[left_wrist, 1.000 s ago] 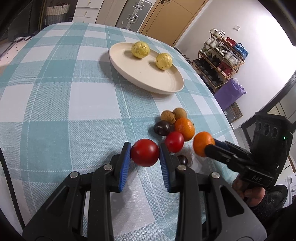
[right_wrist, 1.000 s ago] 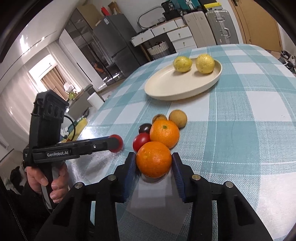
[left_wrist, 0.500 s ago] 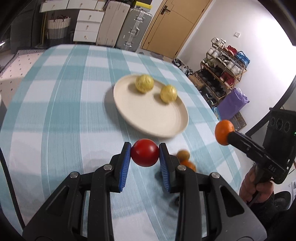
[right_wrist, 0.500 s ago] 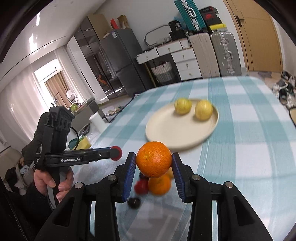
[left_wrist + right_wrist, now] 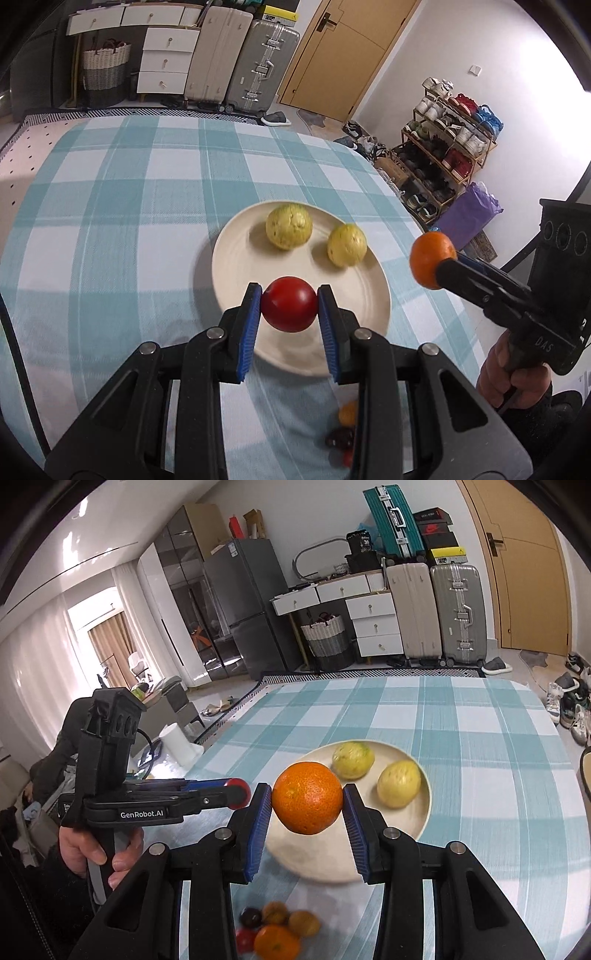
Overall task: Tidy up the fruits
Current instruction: 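Carry the tomato and orange over the plate and lower them beside the yellow fruits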
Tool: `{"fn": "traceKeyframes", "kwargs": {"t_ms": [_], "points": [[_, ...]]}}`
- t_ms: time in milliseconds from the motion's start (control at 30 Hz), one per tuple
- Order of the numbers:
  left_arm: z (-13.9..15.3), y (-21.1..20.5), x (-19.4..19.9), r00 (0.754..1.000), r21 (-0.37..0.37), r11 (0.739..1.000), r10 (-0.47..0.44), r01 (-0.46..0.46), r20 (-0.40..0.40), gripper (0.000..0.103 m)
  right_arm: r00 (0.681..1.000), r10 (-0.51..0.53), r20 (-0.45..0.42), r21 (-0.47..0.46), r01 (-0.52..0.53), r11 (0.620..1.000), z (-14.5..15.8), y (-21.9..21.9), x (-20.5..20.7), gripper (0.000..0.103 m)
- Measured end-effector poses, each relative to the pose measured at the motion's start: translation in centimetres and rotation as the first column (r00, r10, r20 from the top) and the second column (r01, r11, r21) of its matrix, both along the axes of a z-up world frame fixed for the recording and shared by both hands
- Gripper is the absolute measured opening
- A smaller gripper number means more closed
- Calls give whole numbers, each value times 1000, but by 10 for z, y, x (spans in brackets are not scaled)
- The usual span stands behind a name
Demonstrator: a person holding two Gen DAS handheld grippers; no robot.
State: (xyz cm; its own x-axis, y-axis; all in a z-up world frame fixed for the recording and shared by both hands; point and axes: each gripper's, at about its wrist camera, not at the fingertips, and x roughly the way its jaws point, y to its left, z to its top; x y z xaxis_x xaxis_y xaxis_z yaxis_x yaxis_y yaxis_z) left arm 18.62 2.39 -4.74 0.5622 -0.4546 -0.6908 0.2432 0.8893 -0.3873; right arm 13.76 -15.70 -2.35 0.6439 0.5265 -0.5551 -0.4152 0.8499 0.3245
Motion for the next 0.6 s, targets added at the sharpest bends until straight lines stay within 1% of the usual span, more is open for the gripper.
{"fn": "traceKeyframes", "kwargs": {"t_ms": [167,333,500,600], "points": [[-9,-4,32,1000,-6,1000,7,-7,-17,28,1000,-7,-8,-10,7,1000,-7,2,27,40],[-19,-6,59,999,3,1000,14,-13,-32,28,999,-30,-22,-35,29,999,-18,5,51,40],[-30,-6,78,999,5,1000,12,-12,-46,28,998,-45,-40,-73,42,996,-31,11,72,40],[-36,-5,86,998,-6,1000,13,-13,-57,28,998,-53,-35,-107,49,993,-38,15,78,40]]}}
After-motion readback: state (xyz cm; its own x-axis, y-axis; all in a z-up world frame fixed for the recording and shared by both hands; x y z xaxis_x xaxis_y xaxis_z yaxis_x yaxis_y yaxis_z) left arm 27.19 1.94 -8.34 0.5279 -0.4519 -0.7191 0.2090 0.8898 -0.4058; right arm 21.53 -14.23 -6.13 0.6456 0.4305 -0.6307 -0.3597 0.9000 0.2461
